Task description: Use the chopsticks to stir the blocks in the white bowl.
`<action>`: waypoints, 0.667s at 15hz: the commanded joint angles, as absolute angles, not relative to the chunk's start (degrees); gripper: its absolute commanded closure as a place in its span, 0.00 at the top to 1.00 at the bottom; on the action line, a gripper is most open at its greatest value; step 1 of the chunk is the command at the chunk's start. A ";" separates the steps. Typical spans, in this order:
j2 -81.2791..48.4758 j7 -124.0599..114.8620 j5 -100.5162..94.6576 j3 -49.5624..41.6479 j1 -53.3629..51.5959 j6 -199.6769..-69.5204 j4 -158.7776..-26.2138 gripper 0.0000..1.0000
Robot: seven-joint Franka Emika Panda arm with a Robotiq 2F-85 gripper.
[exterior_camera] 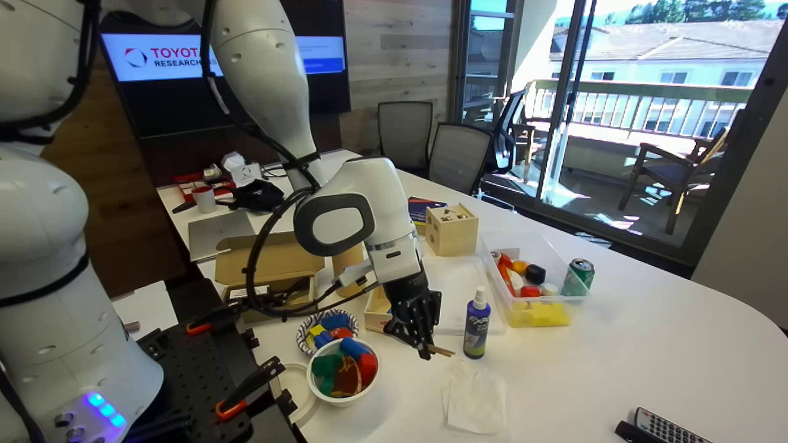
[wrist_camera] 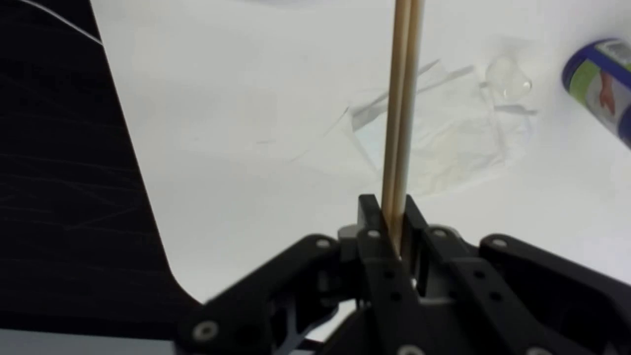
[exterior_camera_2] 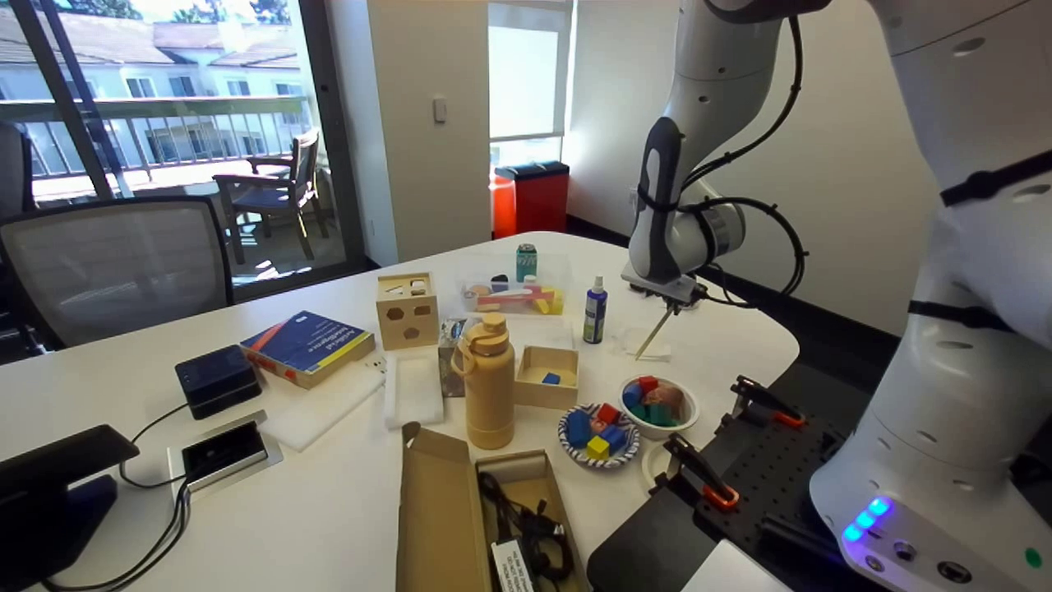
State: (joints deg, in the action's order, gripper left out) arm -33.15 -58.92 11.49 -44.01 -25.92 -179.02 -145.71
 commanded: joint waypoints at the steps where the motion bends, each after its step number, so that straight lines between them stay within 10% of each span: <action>1: -34.43 -59.57 16.25 -48.50 -32.37 -183.19 -150.25 0.03; 10: -39.76 -59.50 23.27 -47.76 -37.58 -180.94 -153.86 0.03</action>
State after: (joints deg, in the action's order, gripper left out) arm -38.29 -58.90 21.30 -46.52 -35.09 -181.02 -152.45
